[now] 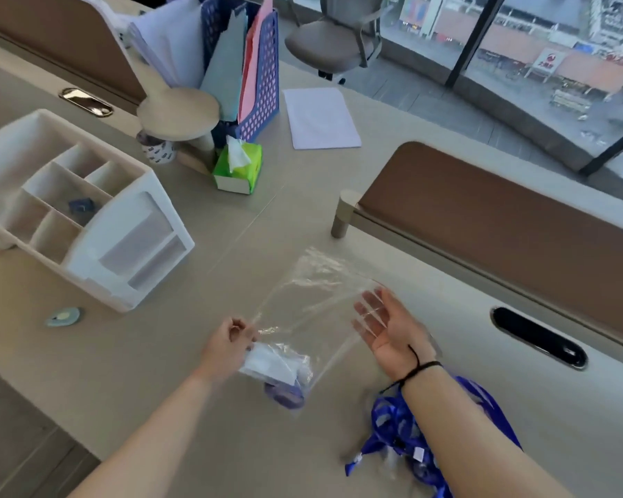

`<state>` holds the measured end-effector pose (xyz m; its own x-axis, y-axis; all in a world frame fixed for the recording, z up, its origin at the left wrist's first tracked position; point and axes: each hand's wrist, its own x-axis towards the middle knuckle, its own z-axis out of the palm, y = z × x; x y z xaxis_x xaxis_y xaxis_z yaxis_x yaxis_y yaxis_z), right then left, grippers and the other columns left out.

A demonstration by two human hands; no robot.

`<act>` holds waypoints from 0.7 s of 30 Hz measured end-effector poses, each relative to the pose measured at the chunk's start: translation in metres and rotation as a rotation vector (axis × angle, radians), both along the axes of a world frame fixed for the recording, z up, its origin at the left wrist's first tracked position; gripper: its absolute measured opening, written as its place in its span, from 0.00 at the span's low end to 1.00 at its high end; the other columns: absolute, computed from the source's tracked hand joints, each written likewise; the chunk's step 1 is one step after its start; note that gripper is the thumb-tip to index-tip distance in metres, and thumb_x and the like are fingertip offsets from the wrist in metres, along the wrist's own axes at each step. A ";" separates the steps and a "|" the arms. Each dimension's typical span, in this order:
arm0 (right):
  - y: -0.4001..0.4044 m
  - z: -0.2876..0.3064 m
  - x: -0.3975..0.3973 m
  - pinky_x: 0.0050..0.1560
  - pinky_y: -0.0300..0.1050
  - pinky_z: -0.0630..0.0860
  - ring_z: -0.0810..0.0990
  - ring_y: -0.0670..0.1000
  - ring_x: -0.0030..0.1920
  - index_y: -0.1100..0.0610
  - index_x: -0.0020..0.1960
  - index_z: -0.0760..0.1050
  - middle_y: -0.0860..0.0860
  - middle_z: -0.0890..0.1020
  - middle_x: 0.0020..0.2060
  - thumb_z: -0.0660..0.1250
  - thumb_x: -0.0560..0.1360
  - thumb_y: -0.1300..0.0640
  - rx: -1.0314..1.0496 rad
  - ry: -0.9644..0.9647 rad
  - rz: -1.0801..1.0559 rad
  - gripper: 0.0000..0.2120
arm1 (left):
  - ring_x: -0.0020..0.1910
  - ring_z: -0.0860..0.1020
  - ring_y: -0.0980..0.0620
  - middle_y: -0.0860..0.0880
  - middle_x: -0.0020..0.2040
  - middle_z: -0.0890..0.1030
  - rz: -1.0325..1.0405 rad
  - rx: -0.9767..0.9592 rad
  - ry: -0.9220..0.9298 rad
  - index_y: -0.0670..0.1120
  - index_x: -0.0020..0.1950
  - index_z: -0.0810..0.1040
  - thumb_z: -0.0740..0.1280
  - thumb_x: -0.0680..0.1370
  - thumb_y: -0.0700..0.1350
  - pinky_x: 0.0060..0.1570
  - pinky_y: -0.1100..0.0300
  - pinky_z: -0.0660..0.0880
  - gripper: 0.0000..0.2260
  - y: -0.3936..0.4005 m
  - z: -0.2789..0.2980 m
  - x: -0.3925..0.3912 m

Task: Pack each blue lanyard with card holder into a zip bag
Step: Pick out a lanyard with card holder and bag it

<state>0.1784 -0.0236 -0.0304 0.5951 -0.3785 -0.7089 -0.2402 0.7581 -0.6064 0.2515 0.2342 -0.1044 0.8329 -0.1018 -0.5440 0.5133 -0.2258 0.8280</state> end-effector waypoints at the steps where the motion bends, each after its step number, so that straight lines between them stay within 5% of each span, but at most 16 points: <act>1: 0.001 -0.007 0.008 0.57 0.55 0.79 0.83 0.55 0.55 0.55 0.59 0.78 0.53 0.83 0.55 0.64 0.81 0.52 -0.022 0.025 0.018 0.10 | 0.32 0.72 0.48 0.47 0.36 0.79 -0.003 0.037 -0.009 0.45 0.44 0.72 0.70 0.78 0.42 0.22 0.63 0.69 0.07 0.001 -0.007 0.006; 4: 0.003 -0.029 0.033 0.60 0.53 0.77 0.81 0.54 0.55 0.53 0.56 0.77 0.52 0.82 0.55 0.62 0.81 0.50 -0.059 0.092 0.056 0.09 | 0.43 0.77 0.49 0.49 0.47 0.80 -0.060 0.097 0.008 0.47 0.55 0.74 0.76 0.73 0.47 0.37 0.62 0.74 0.15 0.008 -0.024 0.017; 7: 0.002 -0.047 0.051 0.52 0.48 0.78 0.81 0.52 0.51 0.52 0.59 0.77 0.50 0.81 0.54 0.63 0.81 0.50 -0.069 0.156 0.071 0.10 | 0.55 0.80 0.53 0.52 0.55 0.82 -0.144 0.066 0.046 0.49 0.63 0.75 0.80 0.67 0.50 0.53 0.61 0.74 0.28 0.018 -0.032 0.022; 11: -0.006 -0.063 0.064 0.45 0.47 0.78 0.83 0.54 0.46 0.53 0.58 0.78 0.52 0.83 0.53 0.65 0.80 0.53 -0.041 0.175 0.033 0.08 | 0.42 0.80 0.54 0.50 0.46 0.83 -0.166 -0.012 0.077 0.45 0.57 0.81 0.75 0.72 0.35 0.40 0.66 0.75 0.15 0.023 -0.032 0.023; 14: -0.011 -0.069 0.073 0.43 0.46 0.78 0.83 0.54 0.44 0.54 0.59 0.79 0.54 0.84 0.53 0.67 0.79 0.53 -0.017 0.178 0.008 0.10 | 0.26 0.73 0.57 0.47 0.36 0.81 -0.138 0.070 0.079 0.40 0.51 0.82 0.72 0.75 0.34 0.27 0.67 0.70 0.06 0.025 -0.041 0.026; 18: -0.007 -0.074 0.074 0.48 0.52 0.80 0.81 0.53 0.38 0.58 0.56 0.78 0.54 0.83 0.44 0.67 0.79 0.49 -0.014 0.236 0.049 0.13 | 0.30 0.76 0.56 0.54 0.30 0.82 -0.170 0.275 -0.021 0.46 0.38 0.83 0.76 0.72 0.38 0.34 0.63 0.73 0.05 0.026 -0.050 0.030; 21: 0.005 -0.082 0.051 0.41 0.51 0.78 0.78 0.55 0.38 0.61 0.52 0.78 0.56 0.80 0.40 0.69 0.75 0.41 -0.177 0.372 0.207 0.22 | 0.32 0.77 0.54 0.53 0.31 0.83 -0.202 0.330 -0.063 0.48 0.37 0.82 0.76 0.72 0.41 0.37 0.59 0.74 0.05 0.025 -0.052 0.030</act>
